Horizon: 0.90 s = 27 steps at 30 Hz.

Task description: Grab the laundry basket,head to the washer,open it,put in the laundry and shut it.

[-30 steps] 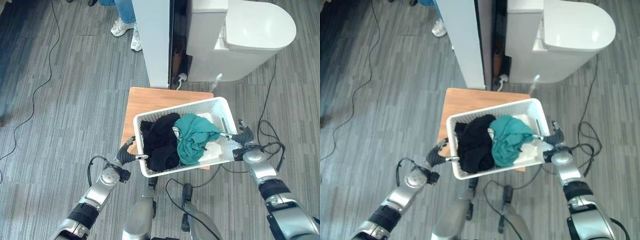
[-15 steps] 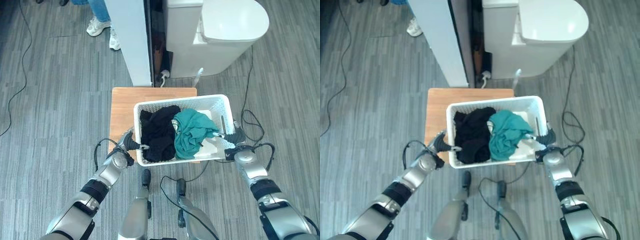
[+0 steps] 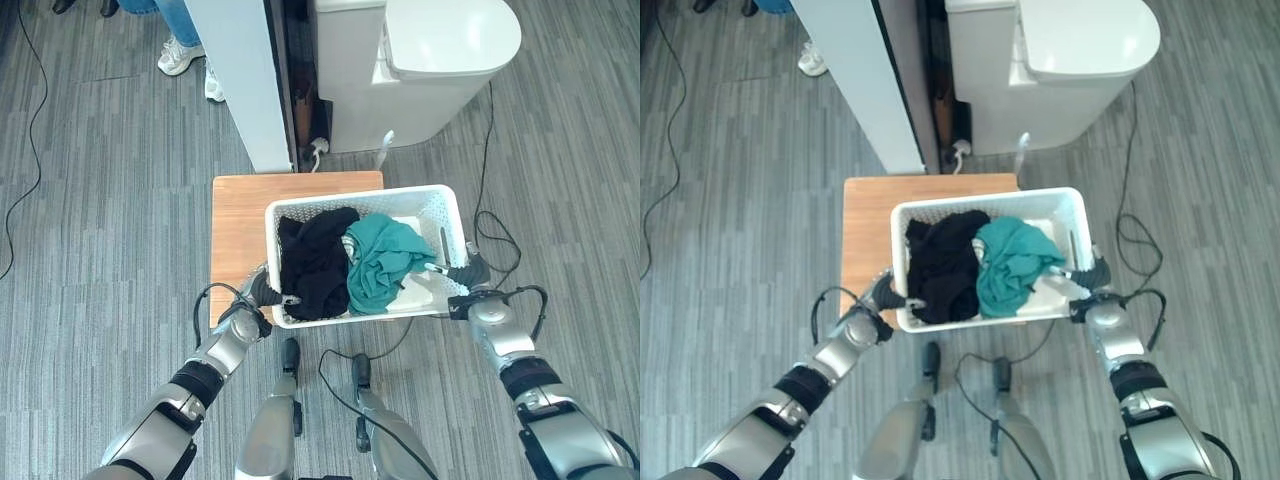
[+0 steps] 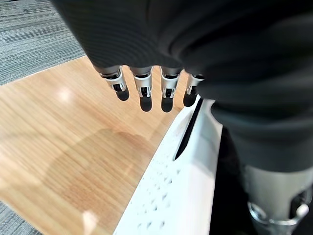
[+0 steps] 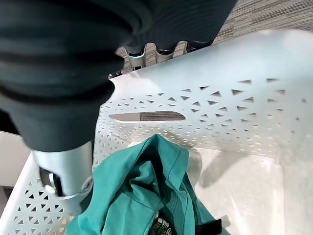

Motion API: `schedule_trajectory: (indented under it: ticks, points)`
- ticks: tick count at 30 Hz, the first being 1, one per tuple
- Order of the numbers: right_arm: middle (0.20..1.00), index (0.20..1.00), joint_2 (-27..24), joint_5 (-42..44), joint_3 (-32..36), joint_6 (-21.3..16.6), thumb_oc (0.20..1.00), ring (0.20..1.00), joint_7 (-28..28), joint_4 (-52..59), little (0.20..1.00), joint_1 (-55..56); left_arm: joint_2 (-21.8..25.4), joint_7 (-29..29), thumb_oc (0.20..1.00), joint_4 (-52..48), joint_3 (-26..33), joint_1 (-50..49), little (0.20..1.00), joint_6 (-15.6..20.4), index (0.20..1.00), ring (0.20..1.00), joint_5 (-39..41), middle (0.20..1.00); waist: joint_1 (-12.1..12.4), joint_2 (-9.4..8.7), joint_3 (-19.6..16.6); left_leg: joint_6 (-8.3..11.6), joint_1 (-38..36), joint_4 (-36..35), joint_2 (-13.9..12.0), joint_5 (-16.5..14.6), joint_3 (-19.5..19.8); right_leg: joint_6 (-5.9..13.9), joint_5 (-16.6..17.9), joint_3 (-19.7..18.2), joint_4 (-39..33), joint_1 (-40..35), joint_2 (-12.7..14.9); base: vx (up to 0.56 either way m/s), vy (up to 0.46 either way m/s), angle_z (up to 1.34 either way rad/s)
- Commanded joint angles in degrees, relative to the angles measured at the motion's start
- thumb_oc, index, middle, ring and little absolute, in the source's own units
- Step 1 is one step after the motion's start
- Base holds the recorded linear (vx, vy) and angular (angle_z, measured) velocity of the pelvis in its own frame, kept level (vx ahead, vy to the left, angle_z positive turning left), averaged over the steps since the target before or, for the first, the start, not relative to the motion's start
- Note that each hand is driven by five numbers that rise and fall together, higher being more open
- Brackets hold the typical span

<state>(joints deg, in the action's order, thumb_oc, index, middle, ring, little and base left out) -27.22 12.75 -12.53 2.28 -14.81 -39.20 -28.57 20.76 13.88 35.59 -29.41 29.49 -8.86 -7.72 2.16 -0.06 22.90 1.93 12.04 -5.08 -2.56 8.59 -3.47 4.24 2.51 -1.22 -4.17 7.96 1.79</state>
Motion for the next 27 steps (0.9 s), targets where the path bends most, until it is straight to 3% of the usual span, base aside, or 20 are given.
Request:
schedule_trajectory:
  ticks: [1, 17, 27]
  points:
    - [1.0, 1.0, 0.5, 1.4, -1.3, -3.4, 1.0, 1.0, 0.0, 2.7, 1.0, -0.9, -4.6, 1.3, 1.0, 2.9, 0.0, 4.2, 1.0, 2.7, 1.0, 1.0, -0.7, 1.0, 0.4, -1.51, -1.6, -0.36, 0.8, 3.1, -1.4, -5.6, 1.3, 0.87, 2.9, 3.4, 2.9, 5.2, 2.9, 0.01, -0.001, -0.04]
    - [1.0, 1.0, -0.1, 1.8, -2.0, -2.6, 1.0, 1.0, -0.7, -1.6, 1.0, -3.9, -4.2, 4.3, 1.0, 6.8, 2.4, 6.2, 1.0, 2.2, 1.0, 1.0, 2.4, 1.0, 0.3, -1.43, -1.6, 0.02, 2.2, 3.8, -1.2, -5.7, 2.0, 0.6, 3.1, 4.6, 2.8, 5.7, 3.2, 0.0, 0.0, 0.0]
    - [1.0, 1.0, 2.8, 6.9, -0.7, -3.1, 1.0, 1.0, -4.0, -5.7, 1.0, -6.3, -3.5, 6.3, 1.0, 7.9, 3.4, 7.2, 1.0, 2.2, 1.0, 1.0, 6.0, 1.0, 0.5, -0.77, -2.1, 0.13, 2.7, 5.2, -0.9, -6.5, 2.3, 0.42, 2.7, 4.7, 3.1, 5.6, 3.2, 0.0, 0.0, 0.0]
